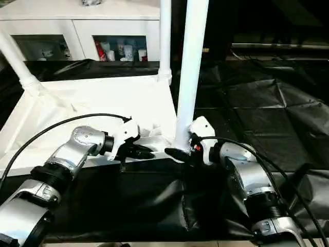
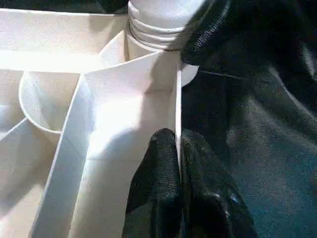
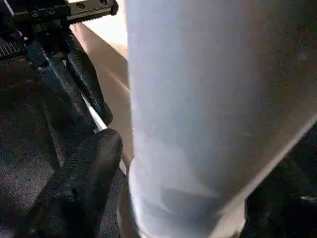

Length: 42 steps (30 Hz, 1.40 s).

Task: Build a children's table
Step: Rotate leg to tighten

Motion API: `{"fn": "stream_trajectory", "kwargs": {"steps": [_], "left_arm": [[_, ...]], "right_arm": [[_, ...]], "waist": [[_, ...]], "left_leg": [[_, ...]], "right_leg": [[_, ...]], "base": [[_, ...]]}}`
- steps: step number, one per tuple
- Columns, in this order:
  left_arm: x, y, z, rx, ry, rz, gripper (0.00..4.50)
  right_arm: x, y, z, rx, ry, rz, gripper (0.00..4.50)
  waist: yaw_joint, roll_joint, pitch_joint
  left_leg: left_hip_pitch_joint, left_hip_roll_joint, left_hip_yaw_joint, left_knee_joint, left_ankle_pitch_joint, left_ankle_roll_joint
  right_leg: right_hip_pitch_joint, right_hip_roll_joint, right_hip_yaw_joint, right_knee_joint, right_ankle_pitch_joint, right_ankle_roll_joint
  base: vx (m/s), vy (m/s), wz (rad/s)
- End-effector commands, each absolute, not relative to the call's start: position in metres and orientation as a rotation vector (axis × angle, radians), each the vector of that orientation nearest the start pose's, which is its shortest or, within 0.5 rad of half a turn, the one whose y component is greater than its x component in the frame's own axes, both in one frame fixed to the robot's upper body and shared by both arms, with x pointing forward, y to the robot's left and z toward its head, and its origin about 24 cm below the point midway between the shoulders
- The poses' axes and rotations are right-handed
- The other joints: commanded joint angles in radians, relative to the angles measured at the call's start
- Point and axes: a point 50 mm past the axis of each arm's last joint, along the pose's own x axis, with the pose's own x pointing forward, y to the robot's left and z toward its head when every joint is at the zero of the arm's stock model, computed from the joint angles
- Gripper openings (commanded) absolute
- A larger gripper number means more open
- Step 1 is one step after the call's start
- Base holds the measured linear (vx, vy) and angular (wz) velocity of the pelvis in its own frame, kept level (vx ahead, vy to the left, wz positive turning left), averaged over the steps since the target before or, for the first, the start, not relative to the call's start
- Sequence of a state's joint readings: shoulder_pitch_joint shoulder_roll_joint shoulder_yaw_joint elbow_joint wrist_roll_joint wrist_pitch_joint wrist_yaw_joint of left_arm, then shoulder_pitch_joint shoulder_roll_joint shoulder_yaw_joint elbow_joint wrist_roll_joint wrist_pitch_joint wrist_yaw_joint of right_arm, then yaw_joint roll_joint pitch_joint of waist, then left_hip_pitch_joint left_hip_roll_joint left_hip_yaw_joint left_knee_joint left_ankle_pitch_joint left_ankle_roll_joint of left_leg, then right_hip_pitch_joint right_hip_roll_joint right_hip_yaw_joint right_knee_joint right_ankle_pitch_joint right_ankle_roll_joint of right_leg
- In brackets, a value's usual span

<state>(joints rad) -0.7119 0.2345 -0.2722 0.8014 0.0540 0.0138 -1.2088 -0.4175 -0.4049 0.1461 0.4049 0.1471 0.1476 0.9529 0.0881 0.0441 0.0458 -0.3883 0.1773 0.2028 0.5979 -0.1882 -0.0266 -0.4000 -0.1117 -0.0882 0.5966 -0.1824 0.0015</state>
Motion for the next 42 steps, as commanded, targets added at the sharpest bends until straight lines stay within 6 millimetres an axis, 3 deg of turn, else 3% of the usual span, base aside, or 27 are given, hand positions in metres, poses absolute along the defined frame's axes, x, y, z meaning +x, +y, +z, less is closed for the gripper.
{"fn": "stream_trajectory", "kwargs": {"steps": [1, 3, 4, 8, 14, 17, 19, 21, 22, 23, 24, 25, 29, 30, 33, 42], "left_arm": [[0.327, 0.092, 0.057, 0.322, 0.339, -1.435, 0.0], [0.327, 0.092, 0.057, 0.319, 0.341, -1.436, 0.0], [0.327, 0.092, 0.057, 0.318, 0.341, -1.437, 0.0], [0.327, 0.093, 0.056, 0.32, 0.346, -1.437, 0.0], [0.327, 0.095, 0.054, 0.325, 0.358, -1.408, 0.0], [0.334, 0.091, 0.05, 0.325, 0.383, -1.297, 0.0], [0.345, 0.081, 0.049, 0.33, 0.389, -1.119, 0.0], [0.351, 0.075, 0.049, 0.328, 0.393, -1.029, 0.0], [0.355, 0.065, 0.05, 0.297, 0.407, -0.936, 0.0], [0.357, 0.058, 0.051, 0.283, 0.407, -0.904, 0.0], [0.357, 0.056, 0.052, 0.277, 0.407, -0.894, 0.0], [0.358, 0.052, 0.053, 0.272, 0.406, -0.883, 0.0], [0.354, 0.031, 0.054, 0.272, 0.384, -0.925, 0.0], [0.352, 0.027, 0.054, 0.298, 0.371, -0.953, 0.0], [0.353, 0.032, 0.054, 0.314, 0.364, -0.959, 0.0], [0.351, 0.065, 0.052, 0.353, 0.344, -1.083, 0.0]], "right_arm": [[0.305, -0.157, 0.052, -0.217, 0.315, 1.043, 3.26], [0.306, -0.157, 0.052, -0.214, 0.315, 1.041, 3.05], [0.306, -0.157, 0.052, -0.214, 0.316, 1.041, 2.96], [0.305, -0.159, 0.047, -0.256, 0.338, 1.043, 2.74], [0.307, -0.16, 0.042, -0.243, 0.343, 0.969, 2.7], [0.315, -0.159, 0.034, -0.156, 0.348, 0.781, 2.69], [0.323, -0.153, 0.025, -0.064, 0.374, 0.569, 2.69], [0.327, -0.149, 0.022, -0.043, 0.388, 0.492, 2.69], [0.333, -0.142, 0.021, -0.044, 0.401, 0.417, 2.68], [0.335, -0.138, 0.02, -0.045, 0.408, 0.384, 2.68], [0.337, -0.137, 0.02, -0.045, 0.41, 0.371, 2.68], [0.338, -0.135, 0.02, -0.044, 0.414, 0.353, 2.68], [0.345, -0.124, 0.02, -0.048, 0.405, 0.34, 2.68], [0.347, -0.118, 0.024, -0.056, 0.368, 0.357, 3.03], [0.349, -0.117, 0.031, -0.034, 0.325, 0.379, 3.4], [0.348, -0.15, 0.053, -0.093, 0.263, 0.517, 3.98]], "waist": [[-0.002, -0.024, -0.066], [-0.001, -0.023, -0.066], [-0.001, -0.028, -0.066], [-0.001, -0.026, -0.066], [-0.001, -0.026, -0.067], [-0.007, -0.027, -0.064], [-0.021, -0.027, -0.058], [-0.031, -0.027, -0.058], [-0.029, -0.026, -0.059], [-0.034, -0.023, -0.058], [-0.034, -0.027, -0.06], [-0.034, -0.031, -0.06], [-0.032, -0.03, -0.065], [-0.032, -0.032, -0.065], [-0.03, -0.032, -0.065], [-0.033, -0.035, -0.066]], "left_leg": [[0.02, 0.059, -0.023, -0.068, -0.151, 0.092], [0.02, 0.059, -0.023, -0.068, -0.143, 0.091], [0.019, 0.059, -0.023, -0.068, -0.139, 0.092], [0.019, 0.059, -0.023, -0.066, -0.129, 0.096], [0.019, 0.059, -0.023, -0.065, -0.117, 0.103], [0.019, 0.057, -0.023, -0.068, -0.146, 0.084], [0.025, 0.056, -0.026, -0.078, -0.214, 0.034], [0.029, 0.054, -0.03, -0.081, -0.249, 0.001], [0.03, 0.054, -0.031, -0.081, -0.251, -0.001], [0.034, 0.054, -0.029, -0.082, -0.258, -0.011], [0.033, 0.051, -0.03, -0.081, -0.256, -0.012], [0.029, 0.05, -0.029, -0.08, -0.246, -0.005], [0.02, 0.045, -0.027, -0.073, -0.186, 0.045], [0.02, 0.045, -0.025, -0.072, -0.176, 0.056], [0.02, 0.045, -0.025, -0.071, -0.168, 0.074], [0.016, 0.047, -0.024, -0.068, -0.15, 0.109]], "right_leg": [[0.048, -0.057, 0.048, -0.059, -0.151, -0.263], [0.048, -0.056, 0.048, -0.059, -0.151, -0.261], [0.049, -0.056, 0.048, -0.058, -0.148, -0.26], [0.048, -0.056, 0.048, -0.057, -0.144, -0.261], [0.047, -0.055, 0.048, -0.055, -0.135, -0.262], [0.046, -0.055, 0.048, -0.061, -0.174, -0.255], [0.04, -0.053, 0.05, -0.073, -0.269, -0.233], [0.039, -0.052, 0.051, -0.076, -0.312, -0.221], [0.041, -0.054, 0.05, -0.078, -0.318, -0.215], [0.034, -0.051, 0.053, -0.079, -0.311, -0.218], [0.037, -0.052, 0.053, -0.08, -0.303, -0.215], [0.04, -0.052, 0.054, -0.08, -0.29, -0.215], [0.044, -0.053, 0.056, -0.075, -0.213, -0.223], [0.044, -0.053, 0.056, -0.074, -0.199, -0.225], [0.046, -0.052, 0.056, -0.073, -0.183, -0.229], [0.049, -0.05, 0.055, -0.07, -0.171, -0.237]], "base": [[0.0, 0.0, 0.0], [0.0, 0.0, 0.0], [0.0, 0.0, 0.0], [0.0, 0.0, 0.0], [0.0, 0.0, 0.0], [0.0, 0.0, 0.0], [0.0, 0.0, 0.0], [0.0, 0.0, 0.0], [0.0, 0.0, 0.0], [0.0, 0.0, 0.0], [0.0, 0.0, 0.0], [0.0, 0.0, 0.0], [0.0, 0.0, 0.0], [0.0, 0.0, 0.0], [0.0, 0.0, 0.0], [0.0, 0.0, 0.0]]}}
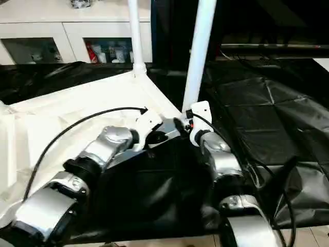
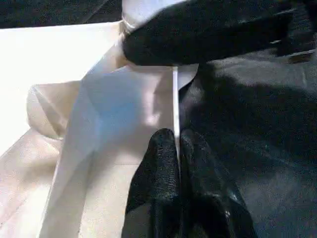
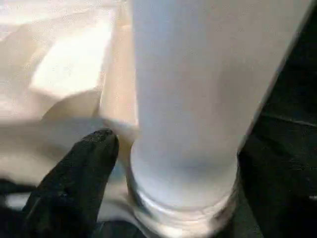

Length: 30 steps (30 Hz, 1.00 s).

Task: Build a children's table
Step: Rotate leg to tighten

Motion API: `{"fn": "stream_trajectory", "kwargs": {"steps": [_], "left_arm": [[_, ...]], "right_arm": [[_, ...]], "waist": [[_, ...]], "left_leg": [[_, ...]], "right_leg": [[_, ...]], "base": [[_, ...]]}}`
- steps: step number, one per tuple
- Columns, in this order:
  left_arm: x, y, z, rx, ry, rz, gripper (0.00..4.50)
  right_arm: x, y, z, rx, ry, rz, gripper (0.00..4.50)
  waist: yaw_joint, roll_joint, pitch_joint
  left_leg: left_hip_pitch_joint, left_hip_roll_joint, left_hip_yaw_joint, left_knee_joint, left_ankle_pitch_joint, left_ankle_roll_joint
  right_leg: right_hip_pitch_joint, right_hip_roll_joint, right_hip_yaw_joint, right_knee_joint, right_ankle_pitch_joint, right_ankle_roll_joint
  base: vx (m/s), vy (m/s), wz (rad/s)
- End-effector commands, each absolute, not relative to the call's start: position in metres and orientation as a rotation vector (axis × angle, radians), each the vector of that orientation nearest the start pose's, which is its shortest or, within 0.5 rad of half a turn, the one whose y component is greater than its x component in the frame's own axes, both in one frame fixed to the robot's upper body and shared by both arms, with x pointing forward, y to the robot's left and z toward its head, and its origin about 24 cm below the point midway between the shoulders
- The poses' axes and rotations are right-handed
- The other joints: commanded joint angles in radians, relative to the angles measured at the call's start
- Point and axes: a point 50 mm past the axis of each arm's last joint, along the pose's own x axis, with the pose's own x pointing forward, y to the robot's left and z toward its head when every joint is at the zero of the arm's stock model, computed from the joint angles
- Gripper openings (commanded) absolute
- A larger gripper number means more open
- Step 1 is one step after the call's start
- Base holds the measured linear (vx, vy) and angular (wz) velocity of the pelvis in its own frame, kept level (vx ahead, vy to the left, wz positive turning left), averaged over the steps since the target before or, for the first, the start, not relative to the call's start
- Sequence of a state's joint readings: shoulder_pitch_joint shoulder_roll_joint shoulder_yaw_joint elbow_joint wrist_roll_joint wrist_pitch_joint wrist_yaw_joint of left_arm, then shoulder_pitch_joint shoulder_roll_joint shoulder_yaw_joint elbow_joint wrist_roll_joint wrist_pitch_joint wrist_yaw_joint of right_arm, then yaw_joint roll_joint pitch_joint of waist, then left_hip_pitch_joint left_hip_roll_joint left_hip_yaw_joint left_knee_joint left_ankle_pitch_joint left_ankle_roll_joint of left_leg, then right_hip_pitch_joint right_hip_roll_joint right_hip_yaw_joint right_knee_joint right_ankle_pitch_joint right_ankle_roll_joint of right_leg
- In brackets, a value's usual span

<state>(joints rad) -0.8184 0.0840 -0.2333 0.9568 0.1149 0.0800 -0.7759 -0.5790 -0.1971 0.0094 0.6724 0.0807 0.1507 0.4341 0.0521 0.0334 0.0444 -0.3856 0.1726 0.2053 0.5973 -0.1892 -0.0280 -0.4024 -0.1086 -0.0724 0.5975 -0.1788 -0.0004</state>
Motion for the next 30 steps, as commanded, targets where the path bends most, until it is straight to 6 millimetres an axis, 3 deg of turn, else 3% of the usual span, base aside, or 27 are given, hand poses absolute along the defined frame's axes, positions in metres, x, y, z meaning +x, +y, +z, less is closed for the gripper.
{"fn": "stream_trajectory", "kwargs": {"steps": [1, 5, 8, 12, 18, 21, 30], "left_arm": [[0.348, 0.071, 0.053, 0.344, 0.336, -1.137, 0.0], [0.341, 0.084, 0.053, 0.365, 0.329, -1.259, 0.0], [0.338, 0.087, 0.055, 0.338, 0.33, -1.324, 0.0], [0.332, 0.088, 0.061, 0.278, 0.335, -1.424, 0.0], [0.331, 0.089, 0.061, 0.286, 0.333, -1.436, 0.0], [0.331, 0.09, 0.061, 0.284, 0.335, -1.439, 0.0], [0.33, 0.092, 0.06, 0.278, 0.346, -1.446, 0.0]], "right_arm": [[0.343, -0.157, 0.056, -0.12, 0.26, 0.58, 3.98], [0.328, -0.172, 0.059, -0.183, 0.291, 0.759, 3.98], [0.319, -0.175, 0.058, -0.212, 0.318, 0.853, 3.98], [0.309, -0.171, 0.056, -0.24, 0.364, 0.982, 3.98], [0.311, -0.165, 0.056, -0.237, 0.357, 0.999, 3.83], [0.311, -0.164, 0.057, -0.232, 0.356, 1.011, 3.49], [0.309, -0.164, 0.054, -0.219, 0.361, 1.001, 2.89]], "waist": [[0.006, -0.023, -0.065], [0.019, -0.018, -0.065], [0.023, -0.018, -0.065], [0.031, -0.019, -0.063], [0.038, -0.024, -0.061], [0.037, -0.029, -0.062], [0.036, -0.025, -0.062]], "left_leg": [[0.014, 0.052, -0.027, -0.067, -0.147, 0.112], [0.015, 0.06, -0.025, -0.065, -0.13, 0.134], [0.017, 0.062, -0.023, -0.065, -0.133, 0.127], [0.019, 0.063, -0.021, -0.067, -0.16, 0.11], [0.02, 0.063, -0.024, -0.071, -0.174, 0.079], [0.019, 0.062, -0.023, -0.07, -0.161, 0.082], [0.018, 0.062, -0.023, -0.068, -0.15, 0.091]], "right_leg": [[0.052, -0.053, 0.038, -0.07, -0.172, -0.236], [0.051, -0.05, 0.039, -0.059, -0.112, -0.255], [0.05, -0.051, 0.039, -0.055, -0.092, -0.279], [0.048, -0.054, 0.042, -0.058, -0.135, -0.279], [0.045, -0.055, 0.043, -0.064, -0.2, -0.252], [0.046, -0.055, 0.044, -0.063, -0.186, -0.25], [0.045, -0.054, 0.043, -0.061, -0.175, -0.254]], "base": [[0.0, 0.0, 0.0], [0.0, 0.0, 0.0], [0.0, 0.0, 0.0], [0.0, 0.0, 0.0], [0.0, 0.0, 0.0], [0.0, 0.0, 0.0], [0.0, 0.0, 0.0]]}}
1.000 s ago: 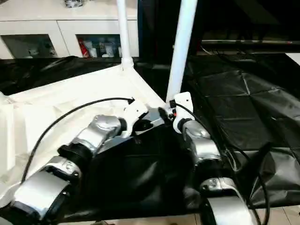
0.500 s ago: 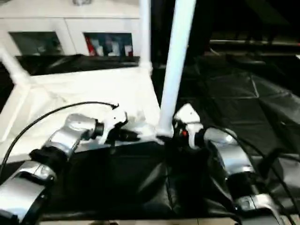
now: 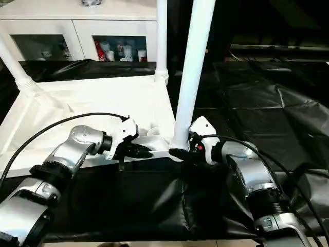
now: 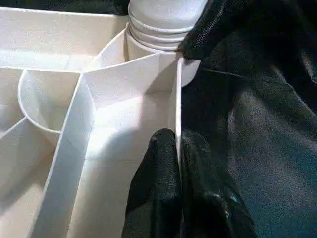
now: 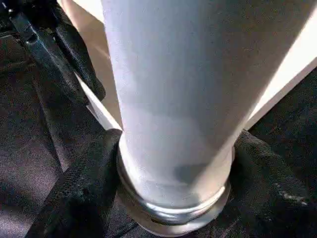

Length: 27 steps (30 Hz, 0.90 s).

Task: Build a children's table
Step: Rotate leg to tighten

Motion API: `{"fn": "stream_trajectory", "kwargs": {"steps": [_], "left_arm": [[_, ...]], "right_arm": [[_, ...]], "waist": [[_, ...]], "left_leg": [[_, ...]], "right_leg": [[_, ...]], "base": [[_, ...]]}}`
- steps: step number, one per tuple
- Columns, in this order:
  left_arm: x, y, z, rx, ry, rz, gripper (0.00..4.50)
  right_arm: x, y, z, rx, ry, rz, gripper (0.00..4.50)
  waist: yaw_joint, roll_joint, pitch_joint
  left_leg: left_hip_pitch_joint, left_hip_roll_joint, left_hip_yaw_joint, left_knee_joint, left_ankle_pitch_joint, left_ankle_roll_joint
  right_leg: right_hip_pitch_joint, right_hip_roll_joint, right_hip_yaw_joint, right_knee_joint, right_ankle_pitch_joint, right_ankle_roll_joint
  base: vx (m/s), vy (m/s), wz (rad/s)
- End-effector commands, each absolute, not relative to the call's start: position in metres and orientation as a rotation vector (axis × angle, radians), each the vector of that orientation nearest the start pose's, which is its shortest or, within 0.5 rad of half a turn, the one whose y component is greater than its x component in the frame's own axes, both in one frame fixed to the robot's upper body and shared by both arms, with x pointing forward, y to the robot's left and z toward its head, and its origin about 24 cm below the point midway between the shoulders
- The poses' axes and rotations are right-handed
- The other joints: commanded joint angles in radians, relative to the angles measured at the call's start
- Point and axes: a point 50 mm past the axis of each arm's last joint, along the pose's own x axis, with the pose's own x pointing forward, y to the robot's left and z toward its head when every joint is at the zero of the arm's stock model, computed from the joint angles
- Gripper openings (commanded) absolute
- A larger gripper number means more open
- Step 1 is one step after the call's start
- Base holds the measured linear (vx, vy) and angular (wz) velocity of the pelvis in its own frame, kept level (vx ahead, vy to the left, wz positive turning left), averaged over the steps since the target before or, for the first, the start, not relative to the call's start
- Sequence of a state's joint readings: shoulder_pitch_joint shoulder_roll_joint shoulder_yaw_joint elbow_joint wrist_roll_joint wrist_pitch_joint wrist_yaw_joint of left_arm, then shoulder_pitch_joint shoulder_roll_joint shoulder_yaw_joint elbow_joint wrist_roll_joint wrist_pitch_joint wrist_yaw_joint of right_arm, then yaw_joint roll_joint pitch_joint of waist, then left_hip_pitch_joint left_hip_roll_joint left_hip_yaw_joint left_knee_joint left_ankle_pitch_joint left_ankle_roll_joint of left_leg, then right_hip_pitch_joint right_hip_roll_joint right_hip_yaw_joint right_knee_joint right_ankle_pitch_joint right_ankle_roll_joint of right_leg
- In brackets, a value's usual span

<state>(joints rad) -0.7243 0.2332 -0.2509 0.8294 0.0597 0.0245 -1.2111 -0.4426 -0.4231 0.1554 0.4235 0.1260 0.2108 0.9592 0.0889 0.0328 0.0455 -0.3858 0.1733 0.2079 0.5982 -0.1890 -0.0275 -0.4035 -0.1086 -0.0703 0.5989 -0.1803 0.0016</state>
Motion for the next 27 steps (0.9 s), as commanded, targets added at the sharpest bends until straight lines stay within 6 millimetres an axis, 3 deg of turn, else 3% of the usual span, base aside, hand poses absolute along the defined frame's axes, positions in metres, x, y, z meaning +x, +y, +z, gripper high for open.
{"fn": "stream_trajectory", "kwargs": {"steps": [1, 5, 8, 10, 11, 13, 16, 19, 22, 27], "left_arm": [[0.329, 0.091, 0.06, 0.275, 0.349, -1.447, 0.0], [0.329, 0.091, 0.059, 0.275, 0.351, -1.439, 0.0], [0.338, 0.086, 0.051, 0.358, 0.376, -1.279, 0.0], [0.344, 0.076, 0.048, 0.342, 0.386, -1.152, 0.0], [0.347, 0.072, 0.047, 0.329, 0.387, -1.104, 0.0], [0.353, 0.059, 0.048, 0.306, 0.373, -0.966, 0.0], [0.354, 0.032, 0.05, 0.271, 0.363, -0.885, 0.0], [0.349, 0.023, 0.049, 0.289, 0.365, -0.943, 0.0], [0.349, 0.024, 0.048, 0.301, 0.362, -0.958, 0.0], [0.351, 0.041, 0.05, 0.327, 0.331, -1.02, 0.0]], "right_arm": [[0.309, -0.163, 0.052, -0.208, 0.361, 0.984, 2.84], [0.311, -0.163, 0.046, -0.176, 0.36, 0.915, 2.79], [0.316, -0.16, 0.028, -0.075, 0.386, 0.696, 2.78], [0.321, -0.154, 0.017, -0.022, 0.407, 0.536, 2.77], [0.323, -0.153, 0.014, -0.006, 0.417, 0.476, 2.77], [0.328, -0.146, 0.009, 0.024, 0.435, 0.362, 2.77], [0.34, -0.128, 0.011, 0.045, 0.414, 0.27, 2.77], [0.344, -0.12, 0.017, 0.042, 0.381, 0.307, 2.77], [0.347, -0.116, 0.023, 0.081, 0.346, 0.342, 3.46], [0.353, -0.124, 0.04, 0.044, 0.264, 0.44, 3.89]], "waist": [[-0.001, -0.024, -0.064], [-0.003, -0.022, -0.062], [-0.015, -0.021, -0.06], [-0.022, -0.021, -0.058], [-0.029, -0.015, -0.058], [-0.037, -0.018, -0.057], [-0.041, -0.02, -0.06], [-0.039, -0.022, -0.06], [-0.036, -0.025, -0.062], [-0.038, -0.022, -0.063]], "left_leg": [[0.019, 0.061, -0.026, -0.069, -0.151, 0.089], [0.019, 0.061, -0.026, -0.071, -0.164, 0.081], [0.022, 0.059, -0.031, -0.078, -0.208, 0.044], [0.026, 0.059, -0.031, -0.081, -0.231, 0.025], [0.028, 0.058, -0.032, -0.083, -0.245, 0.013], [0.031, 0.057, -0.034, -0.086, -0.279, -0.012], [0.029, 0.053, -0.033, -0.083, -0.282, -0.007], [0.023, 0.051, -0.032, -0.081, -0.252, 0.019], [0.02, 0.05, -0.029, -0.076, -0.213, 0.062], [0.016, 0.052, -0.031, -0.078, -0.212, 0.074]], "right_leg": [[0.046, -0.055, 0.041, -0.063, -0.175, -0.256], [0.045, -0.054, 0.042, -0.066, -0.193, -0.252], [0.041, -0.057, 0.042, -0.074, -0.262, -0.235], [0.037, -0.054, 0.043, -0.079, -0.284, -0.225], [0.035, -0.051, 0.044, -0.08, -0.287, -0.222], [0.034, -0.051, 0.043, -0.083, -0.309, -0.22], [0.036, -0.055, 0.044, -0.087, -0.302, -0.215], [0.041, -0.055, 0.043, -0.089, -0.281, -0.205], [0.045, -0.054, 0.042, -0.084, -0.237, -0.213], [0.047, -0.053, 0.039, -0.082, -0.237, -0.218]], "base": [[0.0, 0.0, 0.0], [0.0, 0.0, 0.0], [0.0, 0.0, 0.0], [0.0, 0.0, 0.0], [0.0, 0.0, 0.0], [0.0, 0.0, 0.0], [0.0, 0.0, 0.0], [0.0, 0.0, 0.0], [0.0, 0.0, 0.0], [0.0, 0.0, 0.0]]}}
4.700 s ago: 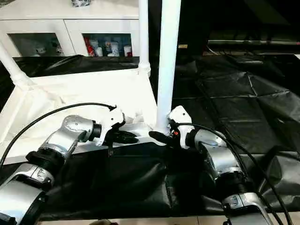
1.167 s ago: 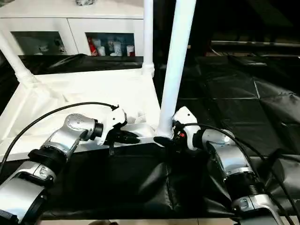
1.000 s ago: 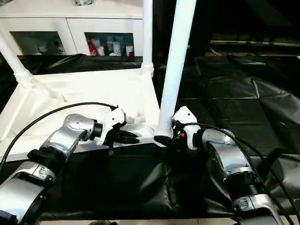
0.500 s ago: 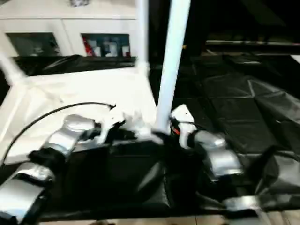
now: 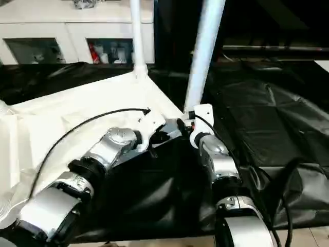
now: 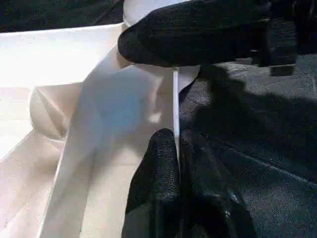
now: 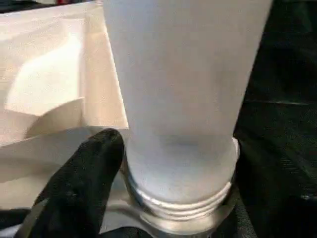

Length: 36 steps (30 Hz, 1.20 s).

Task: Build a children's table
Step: Rotate leg to tighten

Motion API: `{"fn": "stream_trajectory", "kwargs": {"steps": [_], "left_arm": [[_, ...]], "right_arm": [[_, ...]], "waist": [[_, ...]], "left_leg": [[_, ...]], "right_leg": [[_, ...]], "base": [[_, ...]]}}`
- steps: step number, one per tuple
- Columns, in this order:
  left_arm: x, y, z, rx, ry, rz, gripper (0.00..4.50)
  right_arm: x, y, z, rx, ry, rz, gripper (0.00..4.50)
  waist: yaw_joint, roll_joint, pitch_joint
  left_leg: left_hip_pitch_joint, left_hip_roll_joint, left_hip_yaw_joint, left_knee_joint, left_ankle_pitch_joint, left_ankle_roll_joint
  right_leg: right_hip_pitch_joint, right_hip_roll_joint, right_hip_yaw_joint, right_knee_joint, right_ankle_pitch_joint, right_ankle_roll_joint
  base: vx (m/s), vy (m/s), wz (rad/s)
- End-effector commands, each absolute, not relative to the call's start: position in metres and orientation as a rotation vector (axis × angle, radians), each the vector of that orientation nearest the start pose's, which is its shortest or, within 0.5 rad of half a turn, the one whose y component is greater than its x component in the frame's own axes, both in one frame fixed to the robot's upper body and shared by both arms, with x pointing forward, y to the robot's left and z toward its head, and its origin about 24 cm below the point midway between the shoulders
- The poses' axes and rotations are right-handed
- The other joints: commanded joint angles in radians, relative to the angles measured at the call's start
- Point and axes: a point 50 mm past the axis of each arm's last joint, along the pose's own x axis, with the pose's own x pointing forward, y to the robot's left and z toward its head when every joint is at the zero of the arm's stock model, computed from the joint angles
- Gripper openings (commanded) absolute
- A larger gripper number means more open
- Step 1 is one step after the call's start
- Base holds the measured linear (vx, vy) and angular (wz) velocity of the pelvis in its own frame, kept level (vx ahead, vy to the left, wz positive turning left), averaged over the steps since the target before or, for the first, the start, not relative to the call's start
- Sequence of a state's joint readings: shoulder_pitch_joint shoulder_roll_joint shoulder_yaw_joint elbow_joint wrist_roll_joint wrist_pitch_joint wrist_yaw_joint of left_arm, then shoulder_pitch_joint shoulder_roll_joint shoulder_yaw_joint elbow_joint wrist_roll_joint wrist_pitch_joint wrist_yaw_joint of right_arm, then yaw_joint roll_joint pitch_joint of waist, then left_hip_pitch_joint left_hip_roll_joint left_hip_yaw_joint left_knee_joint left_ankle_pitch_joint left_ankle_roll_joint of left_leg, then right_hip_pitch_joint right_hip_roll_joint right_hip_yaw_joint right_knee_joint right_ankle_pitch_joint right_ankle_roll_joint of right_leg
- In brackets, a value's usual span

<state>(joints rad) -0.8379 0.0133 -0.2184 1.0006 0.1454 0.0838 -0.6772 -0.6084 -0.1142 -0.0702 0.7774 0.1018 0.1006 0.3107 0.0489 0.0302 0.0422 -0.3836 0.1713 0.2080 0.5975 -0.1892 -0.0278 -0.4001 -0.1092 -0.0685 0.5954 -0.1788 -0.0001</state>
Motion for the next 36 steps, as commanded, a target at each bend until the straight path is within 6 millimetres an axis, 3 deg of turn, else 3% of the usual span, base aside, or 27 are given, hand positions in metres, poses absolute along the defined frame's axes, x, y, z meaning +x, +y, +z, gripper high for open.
{"fn": "stream_trajectory", "kwargs": {"steps": [1, 5, 6, 7, 11, 16, 21, 30, 36], "left_arm": [[0.351, 0.043, 0.05, 0.332, 0.328, -1.031, 0.0], [0.349, 0.061, 0.052, 0.336, 0.299, -1.12, 0.0], [0.347, 0.066, 0.053, 0.339, 0.296, -1.159, 0.0], [0.345, 0.072, 0.053, 0.345, 0.298, -1.203, 0.0], [0.337, 0.083, 0.053, 0.32, 0.311, -1.313, 0.0], [0.33, 0.086, 0.054, 0.285, 0.317, -1.404, 0.0], [0.33, 0.087, 0.054, 0.292, 0.313, -1.405, 0.0], [0.328, 0.088, 0.054, 0.282, 0.316, -1.411, 0.0], [0.328, 0.088, 0.053, 0.277, 0.328, -1.401, 0.0]], "right_arm": [[0.352, -0.126, 0.042, 0.035, 0.26, 0.461, 3.94], [0.345, -0.141, 0.053, -0.078, 0.219, 0.63, 4.01], [0.341, -0.146, 0.055, -0.101, 0.224, 0.68, 4.01], [0.336, -0.152, 0.056, -0.123, 0.23, 0.735, 4.01], [0.324, -0.162, 0.057, -0.142, 0.26, 0.868, 4.01], [0.318, -0.163, 0.06, -0.142, 0.269, 0.943, 4.01], [0.311, -0.159, 0.05, -0.22, 0.334, 1.017, 3.65], [0.309, -0.159, 0.048, -0.219, 0.35, 1.019, 2.88], [0.31, -0.162, 0.039, -0.198, 0.368, 0.944, 2.72]], "waist": [[0.002, -0.018, -0.06], [0.005, -0.019, -0.061], [0.007, -0.013, -0.062], [0.007, -0.016, -0.062], [0.017, -0.012, -0.064], [0.028, -0.009, -0.062], [0.036, -0.014, -0.058], [0.036, -0.012, -0.061], [0.034, -0.009, -0.06]], "left_leg": [[0.015, 0.054, -0.032, -0.076, -0.212, 0.077], [0.011, 0.054, -0.03, -0.072, -0.178, 0.103], [0.011, 0.056, -0.029, -0.07, -0.163, 0.111], [0.009, 0.057, -0.029, -0.07, -0.156, 0.119], [0.012, 0.063, -0.026, -0.066, -0.133, 0.137], [0.017, 0.067, -0.024, -0.07, -0.169, 0.113], [0.018, 0.064, -0.025, -0.074, -0.193, 0.078], [0.016, 0.063, -0.026, -0.072, -0.166, 0.087], [0.018, 0.064, -0.026, -0.073, -0.177, 0.08]], "right_leg": [[0.044, -0.053, 0.037, -0.078, -0.232, -0.219], [0.048, -0.051, 0.036, -0.072, -0.177, -0.233], [0.049, -0.053, 0.037, -0.066, -0.153, -0.239], [0.05, -0.052, 0.035, -0.065, -0.139, -0.244], [0.048, -0.05, 0.036, -0.056, -0.095, -0.275], [0.044, -0.051, 0.038, -0.057, -0.125, -0.284], [0.043, -0.055, 0.041, -0.067, -0.211, -0.252], [0.043, -0.053, 0.04, -0.063, -0.178, -0.251], [0.041, -0.052, 0.041, -0.064, -0.187, -0.251]], "base": [[0.0, 0.0, 0.0], [0.0, 0.0, 0.0], [0.0, 0.0, 0.0], [0.0, 0.0, 0.0], [0.0, 0.0, 0.0], [0.0, 0.0, 0.0], [0.0, 0.0, 0.0], [0.0, 0.0, 0.0], [0.0, 0.0, 0.0]]}}
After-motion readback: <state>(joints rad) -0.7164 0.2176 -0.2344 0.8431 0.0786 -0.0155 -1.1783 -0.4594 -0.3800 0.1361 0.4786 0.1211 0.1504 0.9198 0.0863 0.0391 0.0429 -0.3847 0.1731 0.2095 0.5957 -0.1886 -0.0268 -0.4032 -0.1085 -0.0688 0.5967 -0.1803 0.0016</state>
